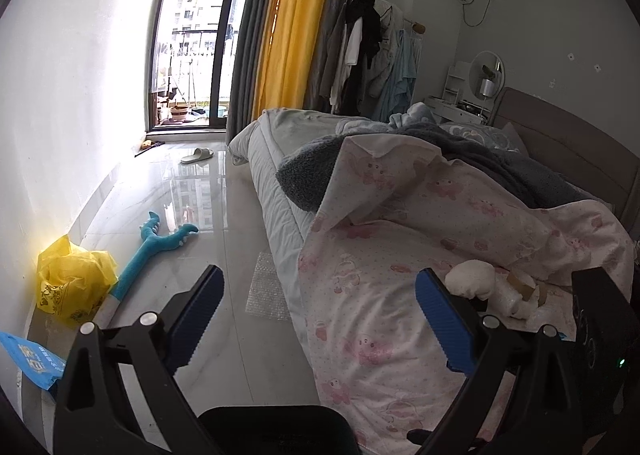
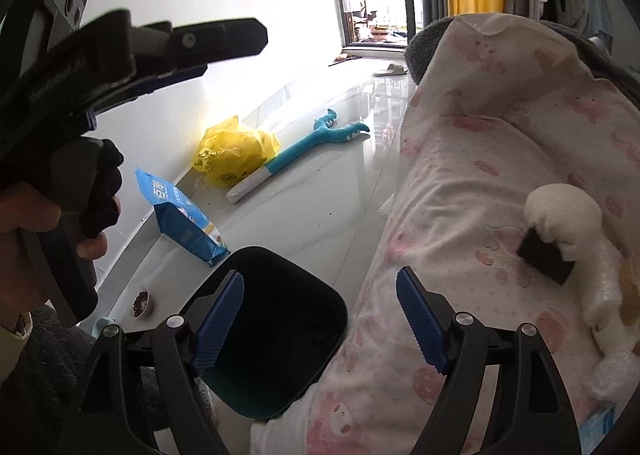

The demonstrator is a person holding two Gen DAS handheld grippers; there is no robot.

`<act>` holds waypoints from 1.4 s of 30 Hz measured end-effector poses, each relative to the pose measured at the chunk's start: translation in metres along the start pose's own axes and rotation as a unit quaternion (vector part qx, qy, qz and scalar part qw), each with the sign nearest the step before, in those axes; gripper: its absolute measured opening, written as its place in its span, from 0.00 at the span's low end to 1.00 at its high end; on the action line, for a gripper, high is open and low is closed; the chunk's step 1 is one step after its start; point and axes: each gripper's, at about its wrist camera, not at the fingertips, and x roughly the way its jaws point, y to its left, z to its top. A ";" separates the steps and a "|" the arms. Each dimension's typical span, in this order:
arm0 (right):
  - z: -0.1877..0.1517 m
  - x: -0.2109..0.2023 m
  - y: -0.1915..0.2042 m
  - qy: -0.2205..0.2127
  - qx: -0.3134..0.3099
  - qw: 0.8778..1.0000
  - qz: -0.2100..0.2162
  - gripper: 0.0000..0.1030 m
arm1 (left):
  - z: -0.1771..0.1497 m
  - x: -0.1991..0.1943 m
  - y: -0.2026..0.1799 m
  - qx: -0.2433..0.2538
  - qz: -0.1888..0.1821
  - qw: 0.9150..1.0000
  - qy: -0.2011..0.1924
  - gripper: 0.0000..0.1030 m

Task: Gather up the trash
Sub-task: 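Move the right tool back to the bed and close on the blue bunny wipe pack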

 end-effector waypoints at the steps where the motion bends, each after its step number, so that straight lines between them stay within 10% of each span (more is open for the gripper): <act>1: -0.001 -0.004 -0.004 -0.003 0.002 1.000 -0.003 0.79 | 0.000 0.002 -0.004 0.002 -0.002 1.000 0.001 0.95; 27: -0.066 -0.100 -0.123 -0.016 0.045 0.995 -0.088 0.97 | -0.018 0.043 -0.111 0.084 -0.093 0.991 0.042 0.95; 42: -0.096 -0.093 -0.147 0.020 0.040 0.997 -0.068 0.97 | -0.032 0.058 -0.159 0.119 -0.176 0.974 0.074 0.88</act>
